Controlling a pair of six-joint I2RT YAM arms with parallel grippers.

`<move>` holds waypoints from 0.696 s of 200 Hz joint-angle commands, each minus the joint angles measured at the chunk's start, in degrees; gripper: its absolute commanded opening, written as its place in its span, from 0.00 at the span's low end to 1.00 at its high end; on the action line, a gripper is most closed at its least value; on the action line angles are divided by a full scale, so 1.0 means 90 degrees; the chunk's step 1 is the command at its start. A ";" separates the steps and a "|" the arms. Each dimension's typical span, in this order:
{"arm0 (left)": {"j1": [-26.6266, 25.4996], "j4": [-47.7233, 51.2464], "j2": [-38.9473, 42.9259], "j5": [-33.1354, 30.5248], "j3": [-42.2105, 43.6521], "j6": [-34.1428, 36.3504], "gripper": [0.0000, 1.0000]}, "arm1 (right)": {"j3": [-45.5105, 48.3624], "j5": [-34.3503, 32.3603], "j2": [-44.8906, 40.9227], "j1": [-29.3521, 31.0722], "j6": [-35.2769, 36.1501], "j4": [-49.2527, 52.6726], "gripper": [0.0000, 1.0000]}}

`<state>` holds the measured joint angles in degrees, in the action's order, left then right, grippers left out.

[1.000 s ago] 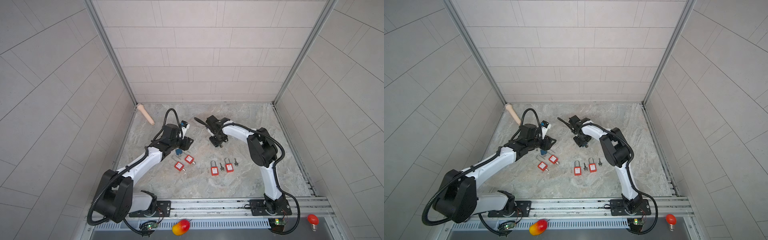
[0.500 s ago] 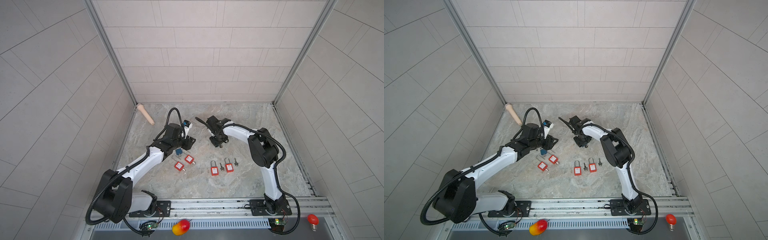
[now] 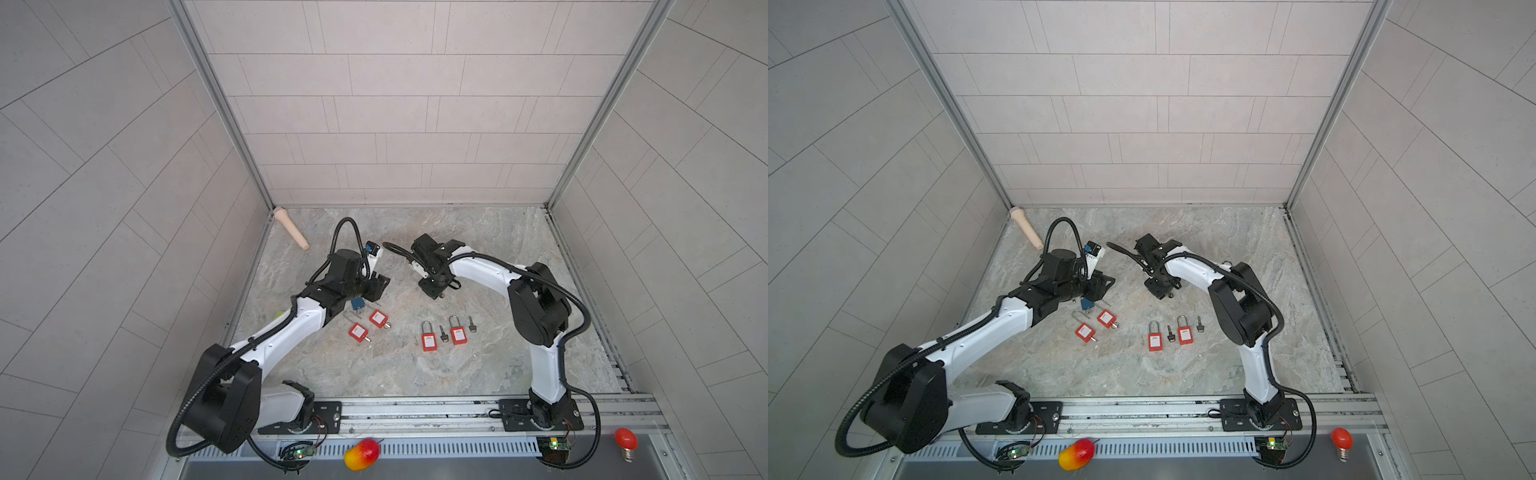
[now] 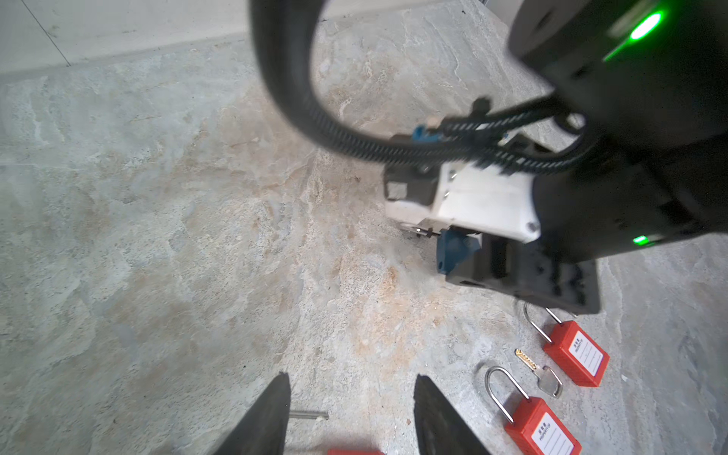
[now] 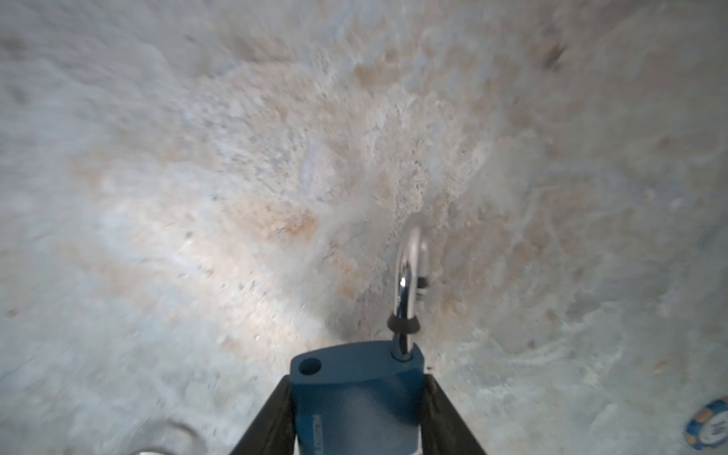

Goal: Lock with the key

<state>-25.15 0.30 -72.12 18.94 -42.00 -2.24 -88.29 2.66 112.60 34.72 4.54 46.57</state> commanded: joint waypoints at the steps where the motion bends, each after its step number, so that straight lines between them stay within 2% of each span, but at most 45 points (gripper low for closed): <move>1: 0.0030 -0.0953 0.0325 0.0344 0.0518 0.0385 0.56 | -0.0013 0.0459 -0.0884 0.0009 0.0914 0.0089 0.30; 20: 0.0030 -0.1982 0.0508 0.0947 0.1010 0.0798 0.58 | 0.0240 0.0871 -0.1364 -0.0009 0.1364 0.0082 0.29; 36: 0.0030 -0.2683 0.0557 0.1306 0.1269 0.1146 0.62 | 0.0605 0.1538 -0.1839 -0.0057 0.1699 -0.0040 0.29; 71: 0.0030 -0.2572 0.0324 0.2277 0.0909 0.1764 0.63 | 0.1408 0.2790 -0.2845 -0.0059 0.2943 -0.0232 0.28; 124: -0.0045 -0.2762 -0.0421 0.4287 0.0245 0.1455 0.63 | 0.1539 0.2777 -0.3292 -0.0048 0.3151 0.0070 0.27; 139: -0.0123 -0.2787 -0.0563 0.4466 0.0185 0.1346 0.62 | 0.1558 0.2806 -0.3339 -0.0039 0.3061 0.0041 0.27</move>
<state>-25.36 -22.44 -75.57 49.82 -38.30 10.50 -73.87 25.54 84.64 34.22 30.46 46.72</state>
